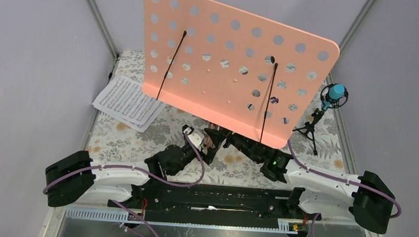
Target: Pack up the instrument practice props
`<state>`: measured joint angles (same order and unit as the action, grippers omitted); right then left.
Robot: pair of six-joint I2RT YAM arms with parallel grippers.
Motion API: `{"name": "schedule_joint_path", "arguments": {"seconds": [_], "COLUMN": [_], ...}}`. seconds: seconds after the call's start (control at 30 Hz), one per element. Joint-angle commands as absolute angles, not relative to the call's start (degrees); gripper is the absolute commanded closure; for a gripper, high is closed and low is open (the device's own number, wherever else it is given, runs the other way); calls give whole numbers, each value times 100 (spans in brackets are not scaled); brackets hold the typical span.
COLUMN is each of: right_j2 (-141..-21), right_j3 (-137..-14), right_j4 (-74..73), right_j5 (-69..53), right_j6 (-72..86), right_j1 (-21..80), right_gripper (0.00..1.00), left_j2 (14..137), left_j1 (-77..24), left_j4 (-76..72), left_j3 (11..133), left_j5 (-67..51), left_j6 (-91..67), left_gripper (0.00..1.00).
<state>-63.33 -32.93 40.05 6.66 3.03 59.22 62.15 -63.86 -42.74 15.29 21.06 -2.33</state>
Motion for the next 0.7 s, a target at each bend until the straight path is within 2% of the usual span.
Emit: {"name": "schedule_joint_path", "arguments": {"seconds": [0.0, 0.1, 0.23, 0.33, 0.53, 0.67], "right_j2": [-6205, -6176, -6185, -6187, -6284, -6423], "right_j3": [-3581, -3604, -3664, -3745, -3817, -3948], "right_j4": [3778, 3672, 3528, 3421, 3353, 3289], "right_j5": [362, 313, 308, 295, 313, 299], "right_j6": [286, 290, 306, 324, 355, 375], "right_j1": [5921, 5919, 5922, 5918, 5924, 5924], "right_gripper": [100, 100, 100, 100, 100, 100], "left_j2": [6693, 6968, 7334, 7558, 7950, 8195], "left_j1": [-6383, -6261, -5705, -5617, -5618, -5617], "left_j4": [-5199, -5169, -5075, -5271, -5313, -5323], "left_j3": [1900, 2043, 2195, 2148, 2240, 2353], "left_j5": [2246, 2140, 1248, 1021, 628, 256], "left_j6": [119, 24, -598, -738, -953, -1079], "left_gripper": [1, 1, 1, 7, 27, 47]}}
